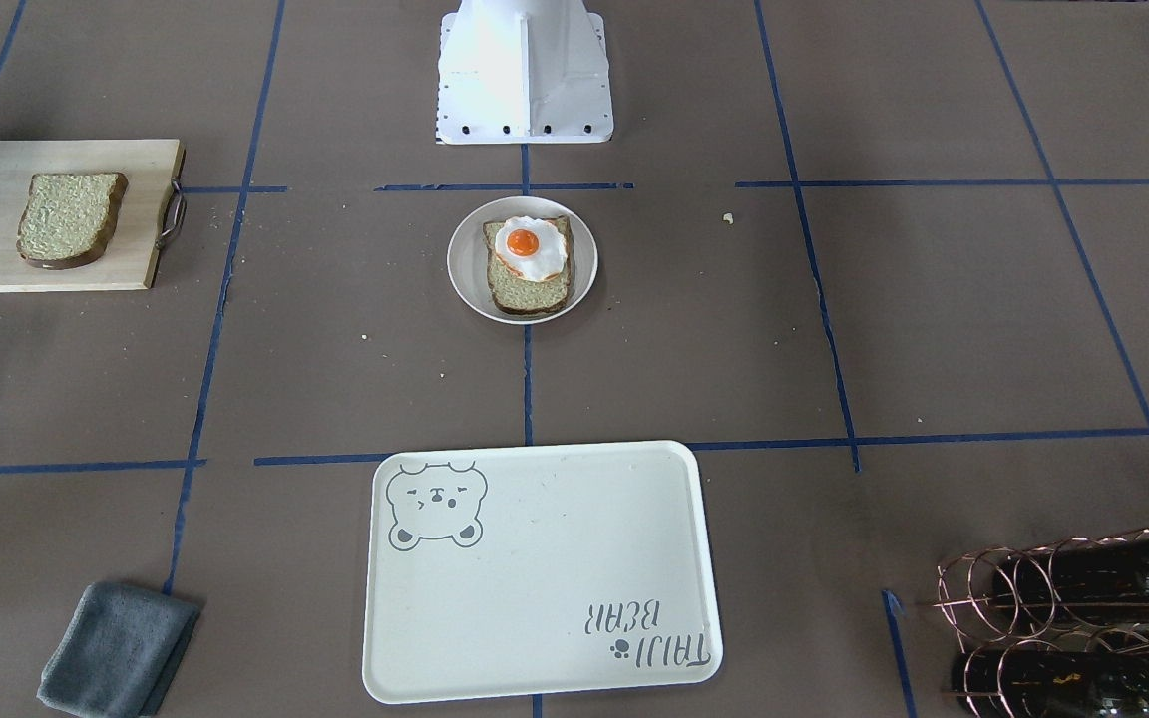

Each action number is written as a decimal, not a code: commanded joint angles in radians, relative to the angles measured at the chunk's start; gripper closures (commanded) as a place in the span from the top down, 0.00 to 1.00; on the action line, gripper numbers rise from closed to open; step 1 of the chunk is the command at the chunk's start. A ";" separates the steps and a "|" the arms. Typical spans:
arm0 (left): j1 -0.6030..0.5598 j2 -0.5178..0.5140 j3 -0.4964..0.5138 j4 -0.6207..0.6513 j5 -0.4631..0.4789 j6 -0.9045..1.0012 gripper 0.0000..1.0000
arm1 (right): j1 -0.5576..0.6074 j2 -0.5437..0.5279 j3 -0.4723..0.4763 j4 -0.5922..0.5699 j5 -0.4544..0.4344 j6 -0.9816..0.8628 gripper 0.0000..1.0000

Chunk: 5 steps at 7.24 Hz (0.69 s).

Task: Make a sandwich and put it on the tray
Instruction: 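Move the right gripper down toward the bread slice on the wooden board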

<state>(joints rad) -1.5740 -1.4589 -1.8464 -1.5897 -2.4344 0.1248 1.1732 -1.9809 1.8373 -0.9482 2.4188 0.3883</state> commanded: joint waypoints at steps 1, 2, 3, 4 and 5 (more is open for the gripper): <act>0.000 0.000 -0.002 -0.012 0.000 -0.002 1.00 | -0.155 -0.015 -0.003 0.146 -0.126 0.251 1.00; -0.001 0.000 -0.005 -0.013 0.000 -0.002 1.00 | -0.300 -0.030 -0.027 0.269 -0.253 0.435 0.99; -0.001 -0.003 -0.007 -0.013 0.000 -0.002 1.00 | -0.325 -0.030 -0.092 0.373 -0.263 0.510 0.93; -0.001 -0.005 -0.007 -0.013 0.000 -0.002 1.00 | -0.340 -0.032 -0.216 0.564 -0.264 0.580 0.87; -0.001 -0.005 -0.010 -0.013 0.000 -0.002 1.00 | -0.354 -0.030 -0.239 0.641 -0.265 0.697 0.72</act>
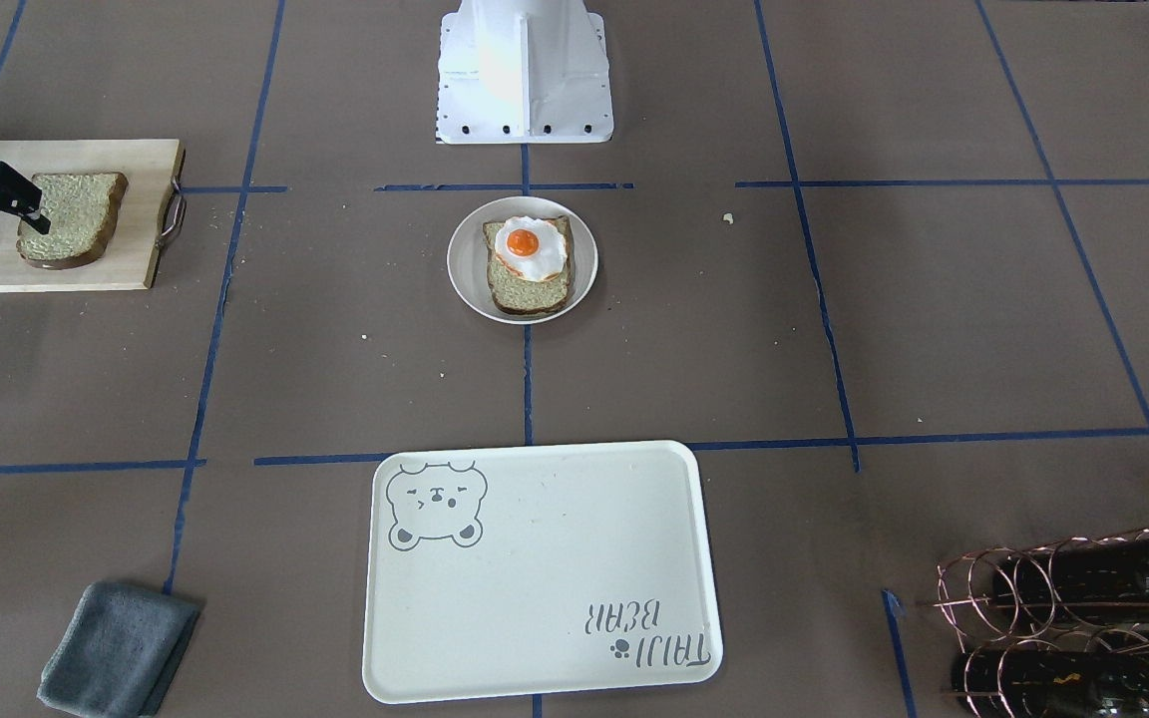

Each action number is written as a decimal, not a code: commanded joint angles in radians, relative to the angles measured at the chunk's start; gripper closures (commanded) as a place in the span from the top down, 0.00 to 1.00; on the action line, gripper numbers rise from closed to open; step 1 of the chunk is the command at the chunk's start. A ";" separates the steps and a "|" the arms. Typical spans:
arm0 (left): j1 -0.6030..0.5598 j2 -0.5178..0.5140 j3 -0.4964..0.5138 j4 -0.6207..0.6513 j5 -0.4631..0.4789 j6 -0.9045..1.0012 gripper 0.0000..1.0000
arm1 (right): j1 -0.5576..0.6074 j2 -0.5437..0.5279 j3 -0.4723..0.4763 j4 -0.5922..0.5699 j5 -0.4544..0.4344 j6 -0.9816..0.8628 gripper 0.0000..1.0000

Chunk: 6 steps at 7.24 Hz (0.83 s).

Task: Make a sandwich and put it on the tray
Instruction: 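Grasp the bread slice on the wooden board with the right gripper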

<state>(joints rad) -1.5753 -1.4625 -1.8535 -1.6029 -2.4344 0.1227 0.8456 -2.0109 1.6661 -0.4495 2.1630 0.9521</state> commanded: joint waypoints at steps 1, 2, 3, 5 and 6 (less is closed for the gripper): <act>0.000 -0.001 -0.004 0.000 0.000 -0.002 1.00 | -0.026 -0.003 -0.051 0.146 -0.008 0.152 0.66; -0.002 -0.001 -0.004 0.000 0.000 0.000 1.00 | -0.026 -0.008 -0.045 0.146 -0.006 0.152 0.66; -0.002 -0.001 -0.006 0.000 -0.002 -0.002 1.00 | -0.025 -0.011 -0.028 0.146 -0.003 0.154 0.66; -0.002 0.001 -0.013 0.000 -0.002 -0.002 1.00 | -0.023 -0.041 0.009 0.144 0.009 0.154 0.66; -0.003 0.002 -0.019 0.000 -0.002 -0.002 1.00 | -0.025 -0.045 0.007 0.144 0.009 0.154 0.65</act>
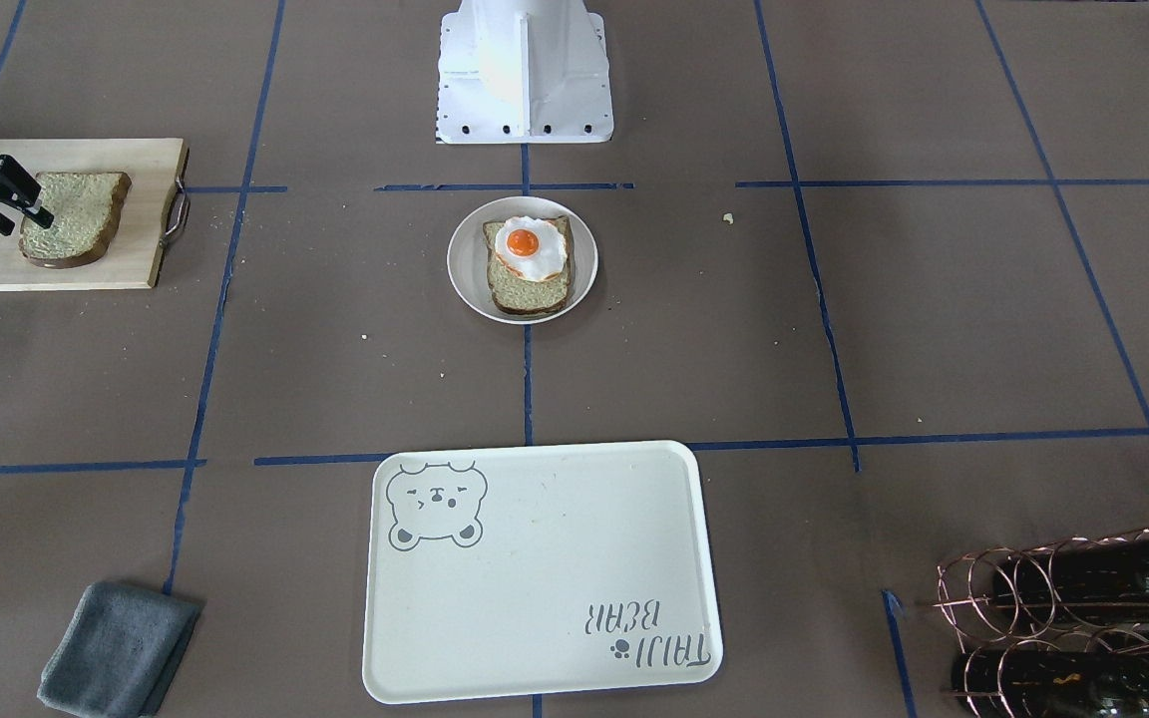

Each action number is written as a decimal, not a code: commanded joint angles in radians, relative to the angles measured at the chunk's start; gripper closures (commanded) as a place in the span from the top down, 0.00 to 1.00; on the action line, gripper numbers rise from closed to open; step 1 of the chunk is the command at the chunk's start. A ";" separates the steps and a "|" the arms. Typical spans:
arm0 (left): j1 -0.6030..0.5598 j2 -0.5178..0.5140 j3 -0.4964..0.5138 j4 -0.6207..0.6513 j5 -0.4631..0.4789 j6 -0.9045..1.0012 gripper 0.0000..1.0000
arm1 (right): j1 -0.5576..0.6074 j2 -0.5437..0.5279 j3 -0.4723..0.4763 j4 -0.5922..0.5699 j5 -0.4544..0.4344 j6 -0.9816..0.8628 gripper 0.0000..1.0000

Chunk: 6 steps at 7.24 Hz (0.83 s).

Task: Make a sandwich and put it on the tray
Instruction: 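Grasp the bread slice on the wooden board with the right gripper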

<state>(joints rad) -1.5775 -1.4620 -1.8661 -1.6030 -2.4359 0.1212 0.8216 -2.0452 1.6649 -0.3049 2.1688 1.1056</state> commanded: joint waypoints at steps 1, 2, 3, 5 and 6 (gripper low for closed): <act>-0.001 0.003 -0.011 0.000 0.000 -0.009 1.00 | -0.002 -0.015 0.003 0.000 0.003 0.000 0.65; -0.001 0.003 -0.012 0.000 0.001 -0.012 1.00 | -0.004 -0.015 -0.005 0.000 0.005 0.000 0.65; -0.001 0.003 -0.012 0.000 0.001 -0.012 1.00 | -0.007 -0.015 -0.008 0.000 0.005 0.000 0.65; -0.001 0.003 -0.010 0.000 0.001 -0.014 1.00 | -0.021 -0.010 -0.008 0.000 0.005 0.011 0.65; -0.001 0.003 -0.008 0.000 0.001 -0.014 1.00 | -0.035 -0.006 -0.008 0.000 0.005 0.016 0.65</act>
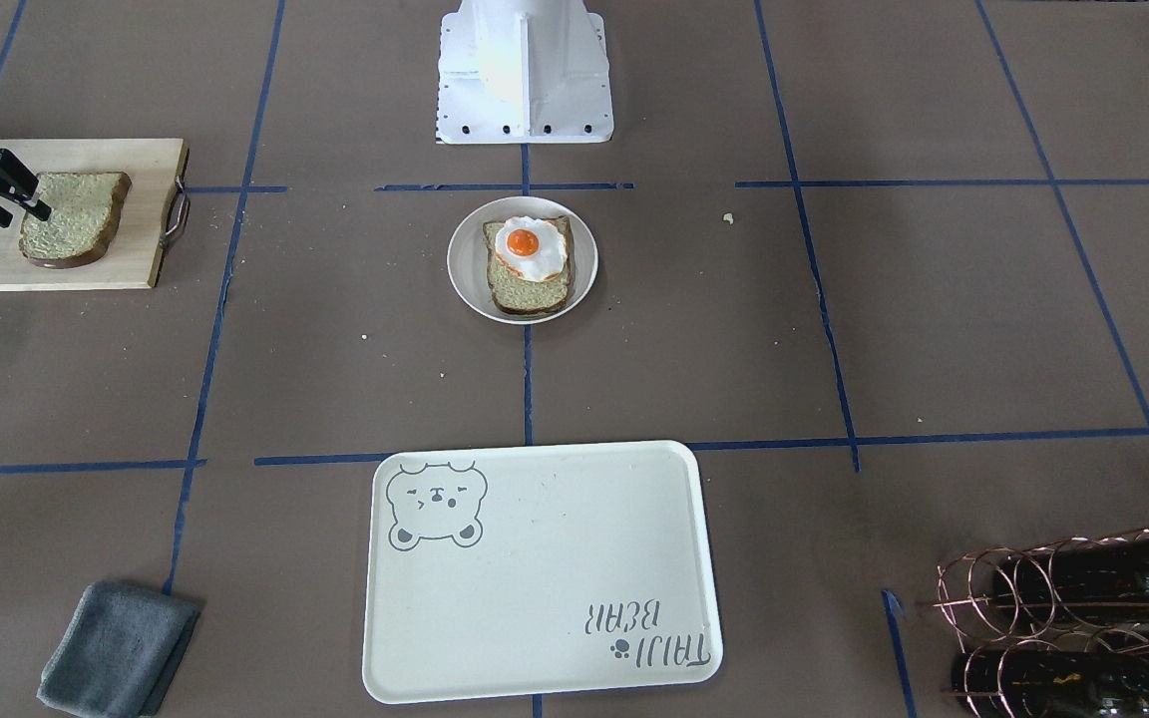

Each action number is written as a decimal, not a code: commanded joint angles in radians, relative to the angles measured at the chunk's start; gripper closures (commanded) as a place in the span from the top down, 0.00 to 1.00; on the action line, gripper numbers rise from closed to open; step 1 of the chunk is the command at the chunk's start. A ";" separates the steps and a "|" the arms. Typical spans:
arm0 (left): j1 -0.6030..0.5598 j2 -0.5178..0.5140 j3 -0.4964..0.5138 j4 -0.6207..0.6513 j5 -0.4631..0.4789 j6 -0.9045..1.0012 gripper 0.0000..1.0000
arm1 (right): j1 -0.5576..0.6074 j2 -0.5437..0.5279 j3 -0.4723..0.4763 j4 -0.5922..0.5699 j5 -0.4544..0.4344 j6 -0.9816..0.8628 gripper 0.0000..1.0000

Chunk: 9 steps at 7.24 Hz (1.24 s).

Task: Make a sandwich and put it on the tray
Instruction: 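Grasp the bread slice on the wooden board with the right gripper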

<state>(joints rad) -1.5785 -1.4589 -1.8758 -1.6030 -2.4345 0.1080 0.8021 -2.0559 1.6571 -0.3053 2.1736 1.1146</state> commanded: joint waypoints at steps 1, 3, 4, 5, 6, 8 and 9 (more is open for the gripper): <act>0.000 0.000 0.003 0.000 0.000 -0.001 1.00 | -0.029 0.008 0.000 0.000 0.000 0.007 0.63; 0.000 0.000 0.003 0.000 0.000 -0.001 1.00 | -0.031 0.005 0.000 0.000 0.002 0.005 0.29; 0.000 0.000 0.003 0.000 -0.001 -0.001 1.00 | -0.029 0.003 0.000 0.000 0.002 0.005 0.02; 0.000 0.000 0.003 0.000 -0.001 -0.002 1.00 | -0.029 0.005 0.001 0.002 0.002 0.005 0.00; 0.000 0.000 0.001 0.000 -0.001 -0.002 1.00 | -0.027 0.006 0.004 0.002 0.002 0.005 0.00; 0.000 0.000 0.001 0.000 -0.001 -0.002 1.00 | -0.026 0.003 0.006 0.005 0.002 0.005 0.00; 0.000 0.000 0.001 0.000 -0.001 -0.004 1.00 | -0.026 0.005 0.010 0.009 0.002 0.004 0.00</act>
<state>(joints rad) -1.5785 -1.4588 -1.8744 -1.6030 -2.4359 0.1052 0.7755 -2.0517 1.6632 -0.3007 2.1752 1.1194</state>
